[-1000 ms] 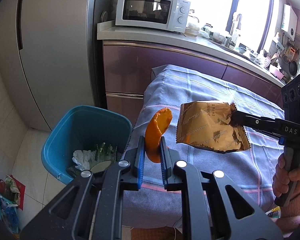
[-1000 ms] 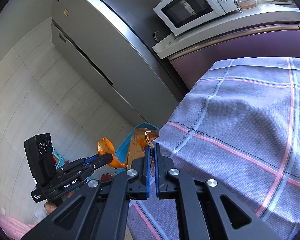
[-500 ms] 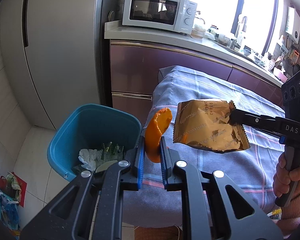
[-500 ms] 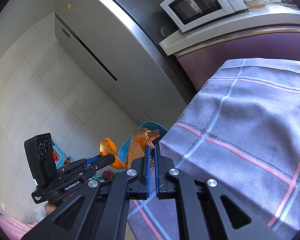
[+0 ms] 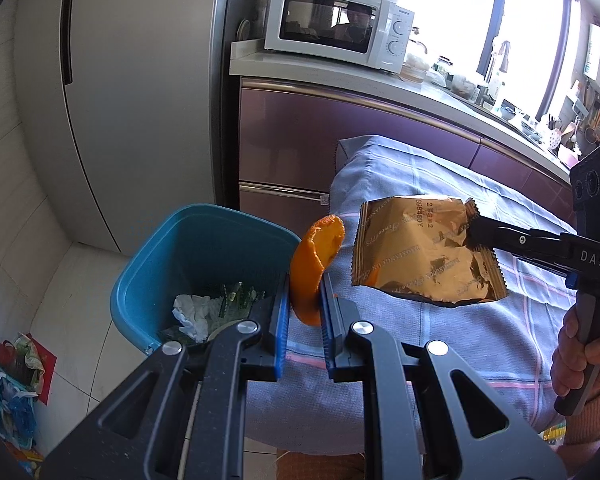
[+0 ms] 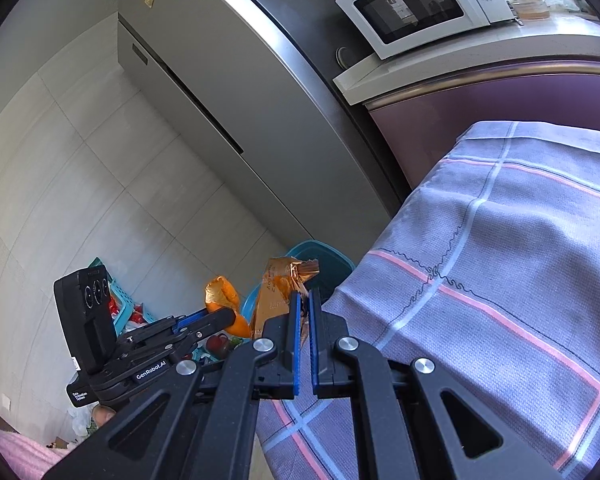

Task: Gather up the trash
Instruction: 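Carry the gold wrapper and orange peel with both tools over the teal bin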

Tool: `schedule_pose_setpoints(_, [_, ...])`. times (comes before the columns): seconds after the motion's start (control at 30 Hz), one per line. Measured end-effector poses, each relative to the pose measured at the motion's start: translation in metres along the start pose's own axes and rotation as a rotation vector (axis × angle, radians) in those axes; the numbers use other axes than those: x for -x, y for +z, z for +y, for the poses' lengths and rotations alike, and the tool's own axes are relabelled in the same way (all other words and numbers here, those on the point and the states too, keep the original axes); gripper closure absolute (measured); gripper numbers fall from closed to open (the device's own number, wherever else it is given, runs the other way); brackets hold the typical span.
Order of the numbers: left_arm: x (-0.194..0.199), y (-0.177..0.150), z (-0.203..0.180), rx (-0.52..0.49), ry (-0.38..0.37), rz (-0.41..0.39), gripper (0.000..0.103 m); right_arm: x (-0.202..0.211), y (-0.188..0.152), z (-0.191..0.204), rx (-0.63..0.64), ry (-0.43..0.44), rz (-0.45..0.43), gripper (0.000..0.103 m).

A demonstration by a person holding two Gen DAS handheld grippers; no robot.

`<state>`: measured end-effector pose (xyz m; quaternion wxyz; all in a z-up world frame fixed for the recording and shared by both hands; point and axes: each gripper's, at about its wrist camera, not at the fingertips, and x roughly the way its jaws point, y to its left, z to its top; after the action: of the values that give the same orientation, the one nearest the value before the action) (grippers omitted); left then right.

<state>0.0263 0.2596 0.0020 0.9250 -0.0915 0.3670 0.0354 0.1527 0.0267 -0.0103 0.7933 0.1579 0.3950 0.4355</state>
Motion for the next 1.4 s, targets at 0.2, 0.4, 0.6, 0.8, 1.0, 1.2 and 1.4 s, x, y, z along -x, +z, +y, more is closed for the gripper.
schedule_pose_setpoints(0.2, [0.001, 0.0, 0.006, 0.008, 0.016, -0.003, 0.088, -0.008, 0.003, 0.004, 0.003, 0.011, 0.011, 0.1])
schedule_pose_setpoints(0.4, [0.002, 0.0, 0.013, 0.022, 0.03, -0.005, 0.088, -0.014, 0.005, 0.008, 0.015, 0.016, 0.021, 0.1])
schedule_pose_setpoints(0.6, [0.002, 0.0, 0.02, 0.036, 0.038, -0.004, 0.088, -0.021, 0.008, 0.013, 0.024, 0.017, 0.031, 0.1])
schedule_pose_setpoints(0.8, [-0.001, -0.001, 0.026, 0.045, 0.043, 0.0, 0.088, -0.024, 0.008, 0.015, 0.03, 0.017, 0.039, 0.1])
schedule_pose_setpoints(1.0, [-0.004, -0.001, 0.03, 0.051, 0.052, 0.004, 0.088, -0.028, 0.01, 0.017, 0.03, 0.015, 0.045, 0.1])
schedule_pose_setpoints(1.2, [-0.006, -0.002, 0.033, 0.058, 0.057, 0.011, 0.088, -0.033, 0.01, 0.019, 0.032, 0.016, 0.053, 0.1])
schedule_pose_setpoints(1.4, [-0.008, -0.002, 0.035, 0.063, 0.063, 0.014, 0.088, -0.04, 0.013, 0.021, 0.03, 0.021, 0.062, 0.1])
